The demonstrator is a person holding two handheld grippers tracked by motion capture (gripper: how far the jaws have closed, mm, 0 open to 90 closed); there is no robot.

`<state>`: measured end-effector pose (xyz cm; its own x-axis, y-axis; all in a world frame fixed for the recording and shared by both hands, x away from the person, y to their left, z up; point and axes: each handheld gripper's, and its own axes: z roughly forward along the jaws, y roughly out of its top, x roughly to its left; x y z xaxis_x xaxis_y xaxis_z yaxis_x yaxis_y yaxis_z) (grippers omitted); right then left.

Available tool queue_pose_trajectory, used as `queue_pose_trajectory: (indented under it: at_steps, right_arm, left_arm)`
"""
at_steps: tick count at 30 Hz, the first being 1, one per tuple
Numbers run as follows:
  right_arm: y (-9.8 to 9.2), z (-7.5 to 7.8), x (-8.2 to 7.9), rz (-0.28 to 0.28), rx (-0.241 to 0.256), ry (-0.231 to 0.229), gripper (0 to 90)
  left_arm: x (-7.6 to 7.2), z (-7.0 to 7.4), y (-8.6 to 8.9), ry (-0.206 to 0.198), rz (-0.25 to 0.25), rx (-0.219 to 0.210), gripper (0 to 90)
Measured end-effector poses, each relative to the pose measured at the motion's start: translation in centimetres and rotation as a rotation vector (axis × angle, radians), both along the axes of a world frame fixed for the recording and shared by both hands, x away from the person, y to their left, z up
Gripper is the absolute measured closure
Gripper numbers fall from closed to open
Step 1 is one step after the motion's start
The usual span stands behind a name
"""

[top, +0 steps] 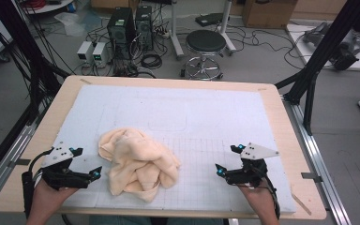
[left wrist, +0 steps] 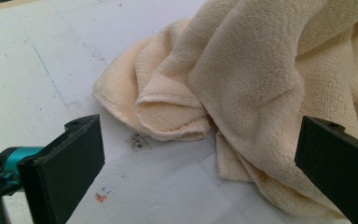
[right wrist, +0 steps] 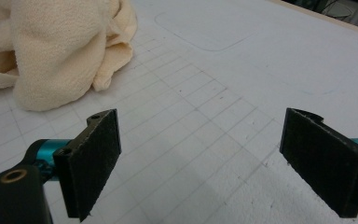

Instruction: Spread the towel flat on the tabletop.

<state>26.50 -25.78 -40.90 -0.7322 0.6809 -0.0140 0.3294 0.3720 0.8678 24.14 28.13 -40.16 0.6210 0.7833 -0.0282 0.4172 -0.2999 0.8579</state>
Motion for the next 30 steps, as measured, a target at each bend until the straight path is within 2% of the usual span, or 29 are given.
queue_pose_trajectory:
  at_steps: [13,21,26,30]
  right_arm:
    - [-0.3,-0.4,0.5,0.006,-0.003,0.014,11.6]
    - [0.6,-0.1,0.5,0.022,0.004,0.013,11.6]
    - [1.9,0.6,0.7,0.058,-0.01,0.009,11.6]
    - [2.8,1.1,1.2,0.083,0.009,0.01,11.6]
  left_arm:
    - [0.3,0.0,-0.4,0.003,-0.011,-0.001,1.9]
    - [0.2,0.1,-0.7,-0.005,-0.035,0.003,1.9]
    - [0.6,0.3,-1.3,-0.014,-0.056,0.004,2.0]
    - [1.0,0.4,-1.6,-0.015,-0.081,0.001,7.1]
